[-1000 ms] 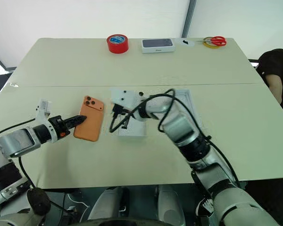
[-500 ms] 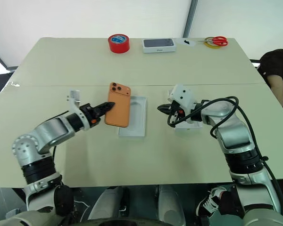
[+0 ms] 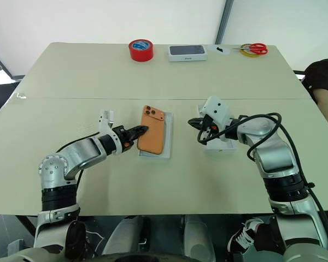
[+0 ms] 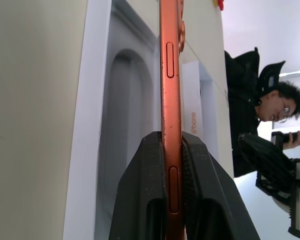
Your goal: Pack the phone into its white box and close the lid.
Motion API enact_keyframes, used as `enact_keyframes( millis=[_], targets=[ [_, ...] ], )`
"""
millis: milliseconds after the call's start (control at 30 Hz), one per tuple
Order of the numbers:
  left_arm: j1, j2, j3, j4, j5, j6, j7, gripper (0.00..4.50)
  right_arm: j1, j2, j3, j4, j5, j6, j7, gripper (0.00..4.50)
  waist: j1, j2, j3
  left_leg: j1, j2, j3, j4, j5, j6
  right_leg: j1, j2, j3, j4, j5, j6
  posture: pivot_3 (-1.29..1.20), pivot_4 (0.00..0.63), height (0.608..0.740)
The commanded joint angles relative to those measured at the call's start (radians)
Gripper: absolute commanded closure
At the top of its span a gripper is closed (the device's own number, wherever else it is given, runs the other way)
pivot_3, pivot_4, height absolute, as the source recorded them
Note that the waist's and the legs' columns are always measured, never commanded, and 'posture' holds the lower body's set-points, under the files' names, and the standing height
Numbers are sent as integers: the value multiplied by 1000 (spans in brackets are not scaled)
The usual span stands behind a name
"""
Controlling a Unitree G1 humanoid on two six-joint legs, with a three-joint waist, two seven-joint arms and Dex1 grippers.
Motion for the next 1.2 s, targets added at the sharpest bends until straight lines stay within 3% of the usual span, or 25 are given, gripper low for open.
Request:
enact_keyframes(
  millis=[33,333,400,433,567,767,933,1033,1167,1200],
  targets=[
    [-7,-10,-27,-8,22,-37,-27,4470,-24,-5,-4,-11,5,-21,-11,4500,0,0,0,0,0,0,0,0,0,0,0,0,0,0,0,0,150,732],
    [9,-12,-71,-15,32,-46,-45,4470,-25,0,5,-14,8,-23,-14,4500,0,0,0,0,0,0,0,0,0,0,0,0,0,0,0,0,150,732],
    [10,-8,-75,-16,31,-46,-47,3535,-25,0,6,-14,8,-23,-13,4500,0,0,0,0,0,0,0,0,0,0,0,0,0,0,0,0,150,732],
    [10,-5,-75,-19,29,-47,-46,3295,-25,0,6,-15,9,-23,-13,4500,0,0,0,0,0,0,0,0,0,0,0,0,0,0,0,0,150,732],
    [13,31,-61,-46,-13,-46,-34,1384,-27,-2,7,-15,9,-22,-12,4500,0,0,0,0,0,0,0,0,0,0,0,0,0,0,0,0,150,732],
    [6,185,-37,-116,-108,-31,-40,1384,-33,-9,28,-8,-11,-17,-13,4500,-2,0,0,0,2,0,0,0,0,0,2,0,0,0,0,0,150,732],
    [17,362,-8,-142,-64,-28,-101,1384,-65,10,91,51,-84,1,-65,4500,-2,1,0,1,2,0,0,0,0,0,2,0,0,0,0,0,150,732],
    [22,446,-37,-169,56,-27,-151,2172,-95,41,131,76,-109,53,-100,4500,-1,1,0,0,1,0,0,0,0,0,2,0,0,0,0,0,150,732],
    [30,488,-124,-192,230,-31,-232,4215,-124,78,192,92,-152,100,-137,4500,0,1,0,0,1,0,0,0,0,0,3,0,0,0,0,0,150,732],
    [26,477,-154,-197,274,-39,-249,4459,-130,92,211,91,-162,113,-145,4500,0,1,0,0,1,0,0,0,0,0,3,0,0,0,0,0,150,732]
  ],
)
